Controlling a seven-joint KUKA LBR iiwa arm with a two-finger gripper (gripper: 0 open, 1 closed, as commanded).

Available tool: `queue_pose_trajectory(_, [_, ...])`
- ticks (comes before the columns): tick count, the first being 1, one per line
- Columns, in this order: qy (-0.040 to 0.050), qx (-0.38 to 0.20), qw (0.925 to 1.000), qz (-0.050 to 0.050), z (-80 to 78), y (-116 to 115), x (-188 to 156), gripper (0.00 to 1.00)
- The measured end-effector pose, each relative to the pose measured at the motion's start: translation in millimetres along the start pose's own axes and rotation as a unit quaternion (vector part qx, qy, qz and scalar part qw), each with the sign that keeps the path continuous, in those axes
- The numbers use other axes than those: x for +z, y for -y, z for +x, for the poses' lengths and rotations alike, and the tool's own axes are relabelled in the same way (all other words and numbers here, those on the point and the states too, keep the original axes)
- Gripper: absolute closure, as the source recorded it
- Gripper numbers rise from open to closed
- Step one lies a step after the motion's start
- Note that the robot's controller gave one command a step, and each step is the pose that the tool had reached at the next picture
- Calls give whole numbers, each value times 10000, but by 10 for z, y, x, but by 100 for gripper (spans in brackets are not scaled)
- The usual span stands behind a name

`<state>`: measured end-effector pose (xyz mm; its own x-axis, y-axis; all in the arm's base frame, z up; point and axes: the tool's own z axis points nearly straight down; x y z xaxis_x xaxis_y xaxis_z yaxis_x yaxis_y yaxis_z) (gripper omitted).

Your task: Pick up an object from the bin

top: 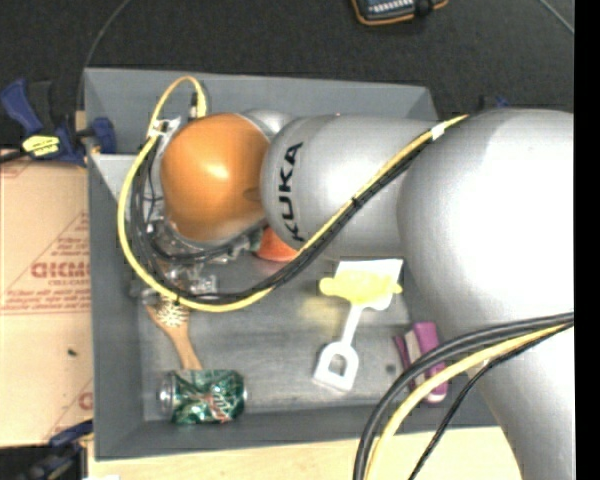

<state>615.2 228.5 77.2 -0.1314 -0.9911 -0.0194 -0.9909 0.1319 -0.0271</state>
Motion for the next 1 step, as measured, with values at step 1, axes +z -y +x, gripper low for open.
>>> queue_pose_trajectory(1, [0, 6, 10000, -2, 0, 0, 0, 100])
